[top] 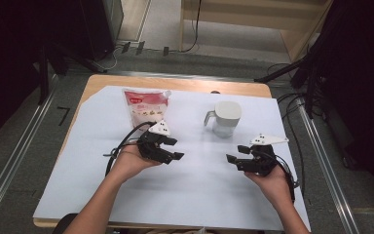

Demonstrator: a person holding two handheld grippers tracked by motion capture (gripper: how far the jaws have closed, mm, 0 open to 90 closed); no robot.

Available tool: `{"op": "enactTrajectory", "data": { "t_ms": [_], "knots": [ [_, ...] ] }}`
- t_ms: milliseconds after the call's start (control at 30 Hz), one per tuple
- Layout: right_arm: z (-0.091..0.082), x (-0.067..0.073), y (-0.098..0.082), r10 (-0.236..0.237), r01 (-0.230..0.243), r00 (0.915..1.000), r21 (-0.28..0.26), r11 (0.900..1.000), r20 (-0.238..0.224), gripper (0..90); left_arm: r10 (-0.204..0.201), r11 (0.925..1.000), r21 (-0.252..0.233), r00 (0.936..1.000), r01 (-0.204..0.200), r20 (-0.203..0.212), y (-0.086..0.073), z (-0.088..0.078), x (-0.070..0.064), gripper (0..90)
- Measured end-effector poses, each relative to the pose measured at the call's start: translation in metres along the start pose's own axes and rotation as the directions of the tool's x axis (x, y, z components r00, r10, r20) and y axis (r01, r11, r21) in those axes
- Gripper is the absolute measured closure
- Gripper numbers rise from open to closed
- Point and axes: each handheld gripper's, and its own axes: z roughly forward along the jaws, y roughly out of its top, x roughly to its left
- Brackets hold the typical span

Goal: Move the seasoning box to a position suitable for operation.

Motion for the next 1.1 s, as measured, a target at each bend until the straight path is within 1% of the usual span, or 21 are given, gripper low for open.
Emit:
{"op": "enactTrajectory", "data": {
  "t_ms": [100,167,200,267,333,367,400,500,533,567,600,667,700,733,800,833,867,900,1000,1033,1100],
  "knots": [
    [-0.001,0.0,-0.001,0.0,0.0,1.0,0.001,1.0,0.005,38.4,0.013,0.9998,0.014,0.9999,-0.013,0.005,0.001,0.001,0.0,40.6],
    [-0.002,0.0,-0.002,-0.004,0.004,0.9999,0.001,1.0,0.015,38.4,0.008,0.9999,0.008,0.9999,-0.008,0.013,0.002,0.001,-0.001,40.8],
    [-0.003,-0.001,-0.003,-0.006,0.006,0.9997,-0.001,1.0,0.022,38.3,-0.005,1.0,-0.004,0.9995,0.005,0.032,0.004,0.0,-0.001,41.0],
    [-0.004,-0.001,-0.002,-0.005,0.005,0.9997,-0.003,1.0,0.025,38.1,-0.015,0.9999,0.002,0.9991,0.015,0.039,0.005,0.0,0.0,43.0],
    [-0.005,-0.001,-0.002,-0.008,0.008,0.9996,-0.007,1.0,0.028,37.8,-0.045,0.999,-0.002,0.9975,0.045,0.055,0.006,-0.001,0.001,42.9],
    [-0.005,-0.001,-0.002,-0.004,0.004,0.9995,-0.004,1.0,0.032,37.6,-0.045,0.9989,-0.005,0.9972,0.046,0.06,0.007,-0.002,0.002,43.0],
    [-0.005,-0.001,-0.002,-0.006,0.006,0.9994,-0.011,1.0,0.035,37.0,-0.038,0.9991,-0.015,0.9978,0.039,0.054,0.006,-0.003,0.001,43.7],
    [-0.005,-0.001,-0.002,-0.002,0.003,0.9992,-0.011,1.0,0.039,36.3,-0.039,0.9992,-0.009,0.9982,0.039,0.046,0.007,-0.004,0.001,44.3],
    [-0.006,-0.001,-0.002,-0.001,0.001,0.999,-0.01,1.0,0.045,36.0,-0.06,0.9982,-0.005,0.996,0.06,0.066,0.008,-0.004,0.003,44.9],
    [-0.006,-0.001,-0.002,-0.001,0.001,0.999,-0.01,1.0,0.045,36.0,-0.06,0.9982,-0.005,0.996,0.06,0.066,0.008,-0.004,0.003,44.9],
    [-0.008,-0.001,-0.002,0.002,-0.001,0.9986,-0.014,1.0,0.052,36.3,-0.089,0.996,0.003,0.992,0.089,0.089,0.009,-0.003,0.006,44.9],
    [-0.008,-0.002,-0.002,0.002,-0.001,0.9984,-0.015,1.0,0.056,36.3,-0.091,0.9958,0.0,0.9912,0.091,0.097,0.009,-0.004,0.006,44.8],
    [-0.009,-0.002,-0.002,0.006,-0.005,0.9983,-0.017,1.0,0.059,36.4,-0.072,0.9972,-0.012,0.9939,0.074,0.084,0.009,-0.004,0.005,43.5],
    [-0.009,-0.002,-0.002,0.006,-0.005,0.9982,-0.018,1.0,0.059,36.4,-0.064,0.9977,-0.015,0.9954,0.066,0.071,0.009,-0.005,0.005,42.8],
    [-0.009,-0.002,-0.003,0.006,-0.005,0.9982,-0.015,1.0,0.06,36.3,-0.053,0.9981,-0.029,0.9965,0.054,0.065,0.009,-0.005,0.005,40.3],
    [-0.008,-0.002,-0.003,0.006,-0.006,0.9982,-0.014,1.0,0.059,36.4,-0.045,0.9988,-0.015,0.9975,0.046,0.054,0.01,-0.007,0.005,39.9],
    [-0.008,-0.002,-0.003,0.006,-0.006,0.9982,-0.014,1.0,0.059,36.4,-0.045,0.9988,-0.015,0.9975,0.046,0.054,0.01,-0.007,0.005,39.7],
    [-0.007,-0.001,-0.002,0.009,-0.008,0.9982,-0.015,1.0,0.059,36.3,-0.045,0.9985,-0.029,0.9975,0.047,0.054,0.009,-0.007,0.005,39.3],
    [-0.007,-0.001,-0.002,0.009,-0.008,0.9983,-0.013,1.0,0.057,36.3,-0.047,0.9982,-0.036,0.9979,0.049,0.044,0.009,-0.008,0.006,38.0],
    [-0.007,0.0,-0.002,0.007,-0.006,0.9982,-0.013,1.0,0.06,36.2,-0.055,0.998,-0.031,0.9978,0.056,0.038,0.009,-0.008,0.007,36.7],
    [-0.007,0.0,-0.001,-0.003,0.004,0.9979,-0.009,1.0,0.064,36.7,-0.066,0.997,-0.036,0.9965,0.068,0.05,0.01,-0.009,0.008,36.6]
  ]
}}
